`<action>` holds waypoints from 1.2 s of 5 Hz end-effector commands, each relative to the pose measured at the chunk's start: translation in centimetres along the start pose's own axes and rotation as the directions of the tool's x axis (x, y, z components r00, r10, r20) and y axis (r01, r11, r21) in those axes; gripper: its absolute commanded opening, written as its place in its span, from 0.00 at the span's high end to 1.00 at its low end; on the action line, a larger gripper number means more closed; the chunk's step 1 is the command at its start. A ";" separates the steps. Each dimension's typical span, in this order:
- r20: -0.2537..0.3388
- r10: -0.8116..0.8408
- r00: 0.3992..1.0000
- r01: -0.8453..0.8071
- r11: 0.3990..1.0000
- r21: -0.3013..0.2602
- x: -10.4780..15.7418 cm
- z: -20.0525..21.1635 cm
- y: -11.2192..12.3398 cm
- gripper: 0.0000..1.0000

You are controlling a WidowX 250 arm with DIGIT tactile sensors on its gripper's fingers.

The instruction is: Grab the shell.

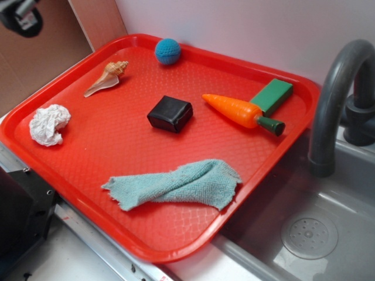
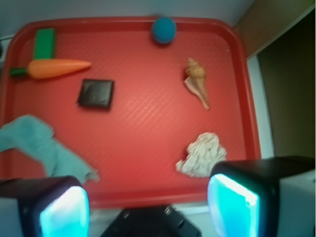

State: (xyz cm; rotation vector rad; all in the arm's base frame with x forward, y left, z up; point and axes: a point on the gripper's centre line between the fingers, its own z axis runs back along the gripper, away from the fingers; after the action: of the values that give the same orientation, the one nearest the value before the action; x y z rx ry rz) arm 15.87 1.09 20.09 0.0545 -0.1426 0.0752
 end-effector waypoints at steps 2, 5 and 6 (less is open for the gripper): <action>0.024 -0.091 0.996 0.091 0.996 0.008 8.9 -10.4 7.8 0.00; -0.072 -0.171 0.983 0.171 0.985 -0.001 10.1 -15.8 7.1 0.00; -0.113 -0.169 0.979 0.172 0.985 0.012 9.8 -17.2 6.9 0.00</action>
State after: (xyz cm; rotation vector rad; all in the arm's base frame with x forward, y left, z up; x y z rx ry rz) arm 26.43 9.43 3.68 0.0579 0.0197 -0.0887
